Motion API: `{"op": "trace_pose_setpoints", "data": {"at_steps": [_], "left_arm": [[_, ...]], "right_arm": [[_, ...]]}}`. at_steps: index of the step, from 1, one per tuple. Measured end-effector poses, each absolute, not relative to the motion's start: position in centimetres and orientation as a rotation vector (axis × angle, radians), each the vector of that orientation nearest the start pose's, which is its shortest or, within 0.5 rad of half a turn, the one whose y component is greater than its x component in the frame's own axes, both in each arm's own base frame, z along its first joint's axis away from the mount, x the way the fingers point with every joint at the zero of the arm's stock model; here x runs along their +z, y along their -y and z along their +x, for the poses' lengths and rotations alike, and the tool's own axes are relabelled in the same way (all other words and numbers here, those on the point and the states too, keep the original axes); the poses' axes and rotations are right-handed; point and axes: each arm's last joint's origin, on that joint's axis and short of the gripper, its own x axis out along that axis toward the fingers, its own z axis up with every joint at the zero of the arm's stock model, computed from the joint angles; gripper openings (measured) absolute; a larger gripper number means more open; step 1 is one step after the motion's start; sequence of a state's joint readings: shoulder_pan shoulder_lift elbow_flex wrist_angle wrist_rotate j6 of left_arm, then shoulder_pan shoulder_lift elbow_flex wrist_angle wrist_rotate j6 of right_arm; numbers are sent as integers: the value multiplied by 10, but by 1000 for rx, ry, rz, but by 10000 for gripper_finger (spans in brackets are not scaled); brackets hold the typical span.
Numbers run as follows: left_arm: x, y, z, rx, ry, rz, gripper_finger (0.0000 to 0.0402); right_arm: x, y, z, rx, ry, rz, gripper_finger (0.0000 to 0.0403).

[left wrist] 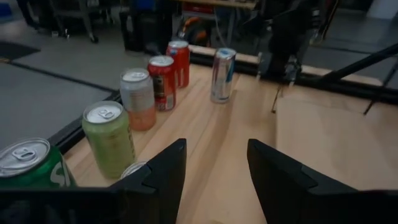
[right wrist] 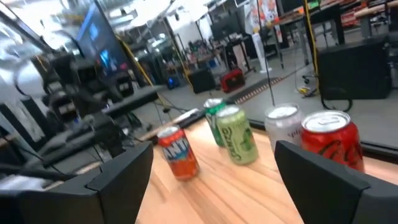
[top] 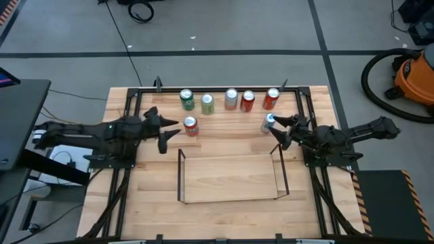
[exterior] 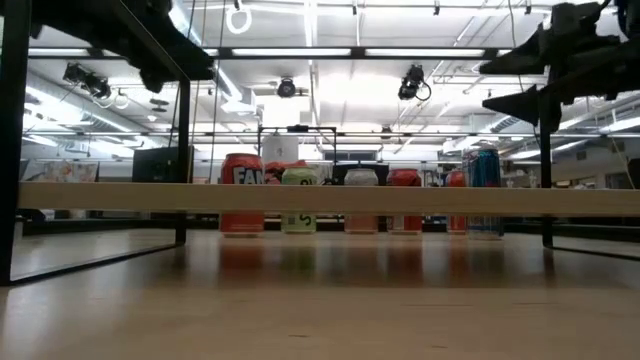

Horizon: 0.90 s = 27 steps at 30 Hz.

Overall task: Place canned beverage on shelf
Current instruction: Put the bottom orange soda can on the shelf

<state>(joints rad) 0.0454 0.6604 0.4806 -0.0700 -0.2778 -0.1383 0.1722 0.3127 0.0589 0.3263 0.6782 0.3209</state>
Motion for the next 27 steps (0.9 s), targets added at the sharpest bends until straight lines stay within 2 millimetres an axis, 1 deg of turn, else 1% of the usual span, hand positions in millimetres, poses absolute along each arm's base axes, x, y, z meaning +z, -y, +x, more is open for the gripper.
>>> {"op": "trace_pose_setpoints", "data": {"at_steps": [5, 10, 15, 18, 23, 27], "left_arm": [[263, -30, 174, 361, -283, -92, 180], [269, -46, 191, 389, -327, -74, 180], [271, -64, 210, 394, -374, -88, 180], [269, -72, 218, 400, -398, -98, 180], [267, -74, 221, 394, -426, -63, 180], [266, -74, 221, 409, -433, -77, 180]], "right_arm": [[185, -2, 119, -505, 121, 320, 348], [187, 0, 124, -536, 100, 241, 348], [203, 5, 134, -587, 59, 165, 348], [214, 8, 142, -613, 21, 133, 347], [233, 13, 157, -614, -55, 107, 347], [246, 19, 167, -607, -104, 90, 347]]}}
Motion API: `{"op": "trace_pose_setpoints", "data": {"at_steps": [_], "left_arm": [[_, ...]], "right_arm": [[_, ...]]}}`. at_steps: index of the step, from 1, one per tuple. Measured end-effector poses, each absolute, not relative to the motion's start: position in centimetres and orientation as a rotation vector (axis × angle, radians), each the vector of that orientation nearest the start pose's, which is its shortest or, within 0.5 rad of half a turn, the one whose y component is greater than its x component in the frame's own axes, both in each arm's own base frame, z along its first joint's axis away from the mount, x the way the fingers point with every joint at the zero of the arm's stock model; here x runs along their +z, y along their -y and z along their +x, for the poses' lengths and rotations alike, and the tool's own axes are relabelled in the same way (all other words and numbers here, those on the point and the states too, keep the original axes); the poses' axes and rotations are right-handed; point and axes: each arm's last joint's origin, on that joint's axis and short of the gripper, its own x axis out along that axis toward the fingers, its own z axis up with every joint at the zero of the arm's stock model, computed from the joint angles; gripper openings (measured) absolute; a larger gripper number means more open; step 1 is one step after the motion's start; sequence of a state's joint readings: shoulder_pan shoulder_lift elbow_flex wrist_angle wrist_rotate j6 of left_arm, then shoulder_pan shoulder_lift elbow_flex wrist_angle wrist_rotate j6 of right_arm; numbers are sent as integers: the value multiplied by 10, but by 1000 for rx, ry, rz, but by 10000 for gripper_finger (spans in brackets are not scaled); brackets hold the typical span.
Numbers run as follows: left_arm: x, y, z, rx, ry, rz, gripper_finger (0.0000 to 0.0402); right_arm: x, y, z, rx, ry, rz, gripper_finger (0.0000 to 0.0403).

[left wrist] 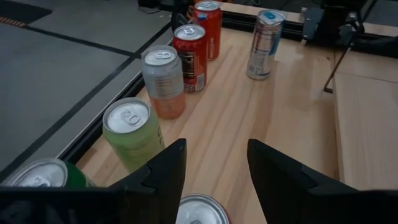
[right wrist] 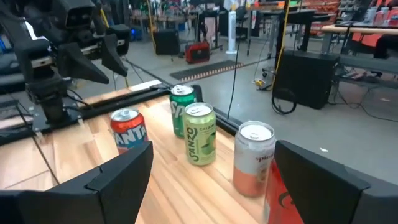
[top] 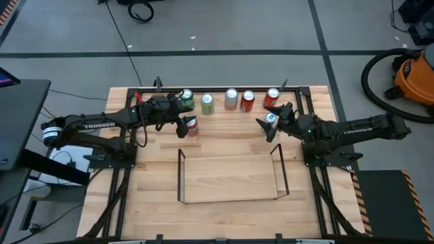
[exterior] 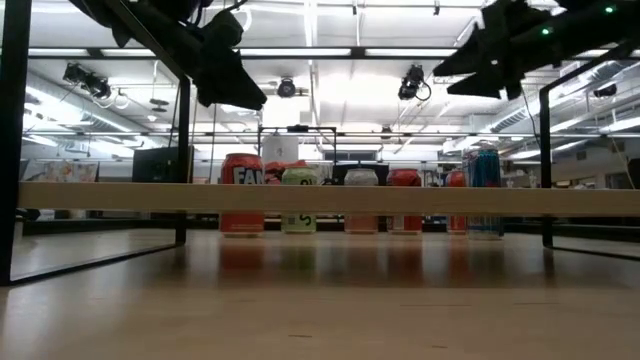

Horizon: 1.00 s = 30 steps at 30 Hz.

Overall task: Place canned beverage on shelf
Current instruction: Put the bottom orange soda can on the shelf

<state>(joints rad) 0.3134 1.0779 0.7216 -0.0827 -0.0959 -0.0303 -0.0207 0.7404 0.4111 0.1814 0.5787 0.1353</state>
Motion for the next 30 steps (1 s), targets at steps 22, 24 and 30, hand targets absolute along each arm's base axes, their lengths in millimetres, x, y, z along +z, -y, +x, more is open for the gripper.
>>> {"op": "trace_pose_setpoints", "data": {"at_steps": [22, 24, 30], "left_arm": [[266, -111, 205, 659, -454, -22, 188], [266, -115, 203, 628, -449, -41, 196], [266, -116, 204, 577, -491, -75, 230]], "right_arm": [[241, 66, 201, -458, -211, 14, 347], [242, 69, 201, -451, -199, 13, 347], [237, 79, 204, -481, -208, 3, 347]]}}
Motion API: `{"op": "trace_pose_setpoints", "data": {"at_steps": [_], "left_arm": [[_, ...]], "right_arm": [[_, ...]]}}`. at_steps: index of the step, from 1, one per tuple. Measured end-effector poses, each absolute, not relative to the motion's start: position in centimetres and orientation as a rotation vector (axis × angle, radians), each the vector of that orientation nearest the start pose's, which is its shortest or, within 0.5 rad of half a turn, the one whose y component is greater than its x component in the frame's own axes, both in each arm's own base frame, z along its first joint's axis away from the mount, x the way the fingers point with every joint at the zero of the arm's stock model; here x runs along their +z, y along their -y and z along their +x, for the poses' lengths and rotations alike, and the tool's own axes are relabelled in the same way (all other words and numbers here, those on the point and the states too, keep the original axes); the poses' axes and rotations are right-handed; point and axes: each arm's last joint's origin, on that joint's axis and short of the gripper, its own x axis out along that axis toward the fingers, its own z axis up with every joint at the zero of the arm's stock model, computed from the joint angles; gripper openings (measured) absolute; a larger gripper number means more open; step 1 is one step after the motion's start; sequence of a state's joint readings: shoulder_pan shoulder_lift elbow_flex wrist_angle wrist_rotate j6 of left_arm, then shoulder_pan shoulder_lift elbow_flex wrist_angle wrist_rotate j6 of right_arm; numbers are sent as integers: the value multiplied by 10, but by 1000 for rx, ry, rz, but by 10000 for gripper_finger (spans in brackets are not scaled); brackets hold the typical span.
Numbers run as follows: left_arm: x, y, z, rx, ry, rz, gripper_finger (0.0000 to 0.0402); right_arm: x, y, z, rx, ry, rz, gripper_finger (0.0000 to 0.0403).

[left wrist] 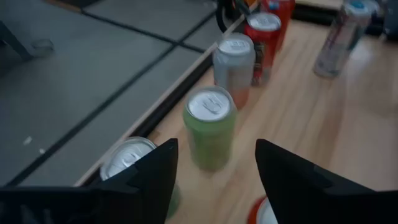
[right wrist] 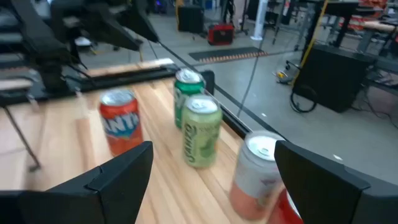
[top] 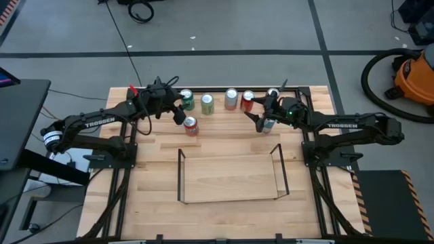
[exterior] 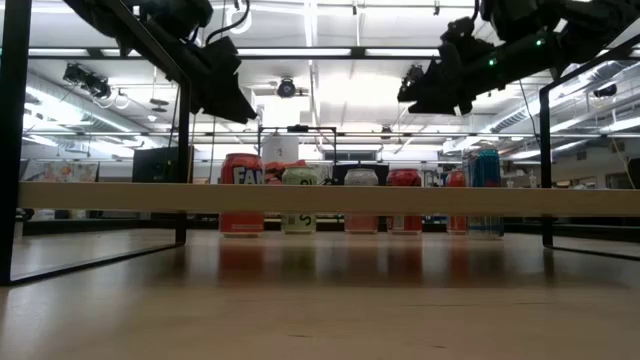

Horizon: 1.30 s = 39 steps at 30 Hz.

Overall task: Place canned beverage on shelf
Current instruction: Put the bottom orange soda can on the shelf

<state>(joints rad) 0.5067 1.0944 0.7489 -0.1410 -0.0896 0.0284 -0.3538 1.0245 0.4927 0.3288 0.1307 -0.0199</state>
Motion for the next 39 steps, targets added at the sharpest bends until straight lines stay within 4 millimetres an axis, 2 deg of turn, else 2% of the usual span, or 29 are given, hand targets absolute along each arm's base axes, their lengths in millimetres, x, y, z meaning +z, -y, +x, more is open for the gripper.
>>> {"op": "trace_pose_setpoints", "data": {"at_steps": [6, 14, 20, 26, 31, 36, 39], "left_arm": [[279, -111, 227, 477, -668, -116, 236], [278, -110, 259, 353, -943, -67, 227], [278, -106, 276, 310, -1015, -59, 241], [273, -102, 277, 266, -1107, -37, 303], [271, -100, 276, 164, -1160, 101, 351], [269, -100, 277, 96, -1171, 204, 361], [262, -103, 280, 84, -1201, 206, 362]], "right_arm": [[234, 85, 210, -442, -187, -8, 347], [238, 87, 213, -416, -170, -31, 347], [244, 83, 218, -354, -174, -26, 347], [245, 80, 219, -339, -171, -30, 347], [245, 79, 219, -338, -166, -28, 347], [245, 78, 220, -332, -166, -24, 347], [245, 76, 220, -324, -166, -26, 347]]}}
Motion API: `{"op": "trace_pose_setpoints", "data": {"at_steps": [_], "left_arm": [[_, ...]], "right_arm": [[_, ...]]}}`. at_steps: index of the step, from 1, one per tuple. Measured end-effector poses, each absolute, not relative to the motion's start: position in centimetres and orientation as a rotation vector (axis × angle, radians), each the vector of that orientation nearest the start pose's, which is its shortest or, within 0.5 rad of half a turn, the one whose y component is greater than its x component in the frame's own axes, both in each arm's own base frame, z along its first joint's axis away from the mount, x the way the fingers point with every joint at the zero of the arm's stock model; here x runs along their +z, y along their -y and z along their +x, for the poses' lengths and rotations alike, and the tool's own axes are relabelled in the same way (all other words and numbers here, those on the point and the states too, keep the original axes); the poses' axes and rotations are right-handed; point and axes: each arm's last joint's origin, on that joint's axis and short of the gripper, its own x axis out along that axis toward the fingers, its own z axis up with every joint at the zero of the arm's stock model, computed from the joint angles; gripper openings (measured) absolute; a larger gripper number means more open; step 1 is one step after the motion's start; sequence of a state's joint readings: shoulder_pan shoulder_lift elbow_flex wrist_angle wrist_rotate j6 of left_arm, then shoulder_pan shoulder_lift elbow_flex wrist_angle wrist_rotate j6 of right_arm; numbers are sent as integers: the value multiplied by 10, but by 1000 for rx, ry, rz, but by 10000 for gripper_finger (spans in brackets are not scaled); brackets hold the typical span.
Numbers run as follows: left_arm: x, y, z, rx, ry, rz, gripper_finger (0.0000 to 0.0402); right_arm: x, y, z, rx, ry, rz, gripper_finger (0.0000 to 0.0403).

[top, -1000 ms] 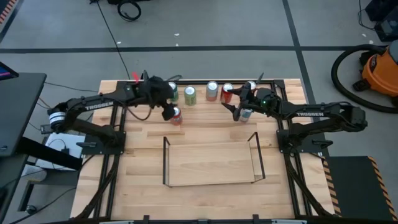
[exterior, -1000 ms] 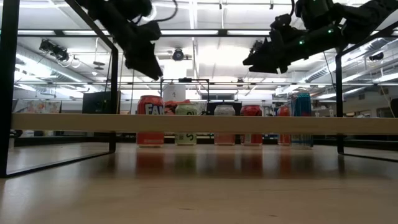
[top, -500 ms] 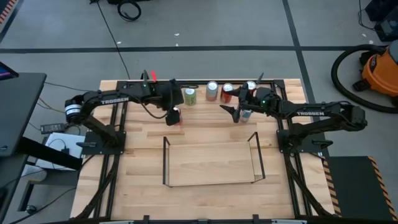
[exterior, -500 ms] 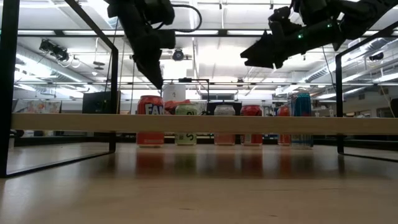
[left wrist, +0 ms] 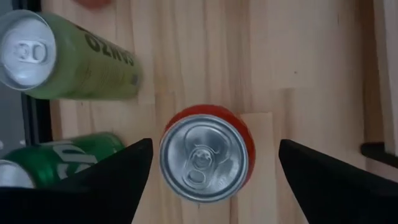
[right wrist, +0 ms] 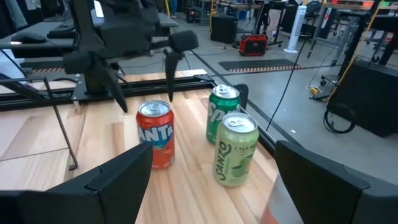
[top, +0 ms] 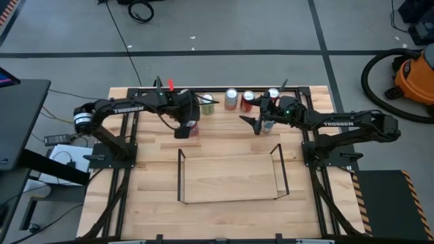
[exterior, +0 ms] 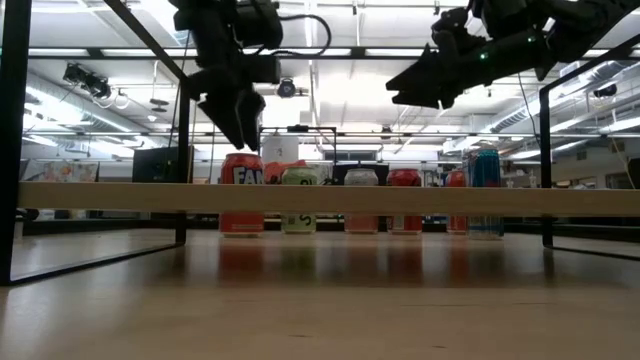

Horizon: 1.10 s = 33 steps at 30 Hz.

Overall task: Place canned beverage on shelf
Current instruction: Put the bottom orange soda can on the shelf

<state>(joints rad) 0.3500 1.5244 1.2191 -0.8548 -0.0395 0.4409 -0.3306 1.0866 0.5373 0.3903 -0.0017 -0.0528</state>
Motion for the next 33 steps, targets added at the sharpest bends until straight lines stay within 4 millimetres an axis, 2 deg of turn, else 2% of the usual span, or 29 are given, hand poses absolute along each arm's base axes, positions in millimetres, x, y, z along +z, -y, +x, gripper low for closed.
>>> {"op": "trace_pose_setpoints", "data": {"at_steps": [9, 18, 26, 33], "left_arm": [[238, -108, 289, 135, -1313, 162, 360], [237, -107, 290, 340, -1275, -90, 320], [238, -108, 291, 580, -1181, -419, 320], [238, -106, 293, 591, -1159, -449, 326]], "right_arm": [[245, 72, 221, -313, -164, -23, 347], [246, 72, 222, -316, -159, -21, 347], [246, 72, 222, -318, -156, -5, 347], [246, 72, 222, -318, -156, -5, 347]]}}
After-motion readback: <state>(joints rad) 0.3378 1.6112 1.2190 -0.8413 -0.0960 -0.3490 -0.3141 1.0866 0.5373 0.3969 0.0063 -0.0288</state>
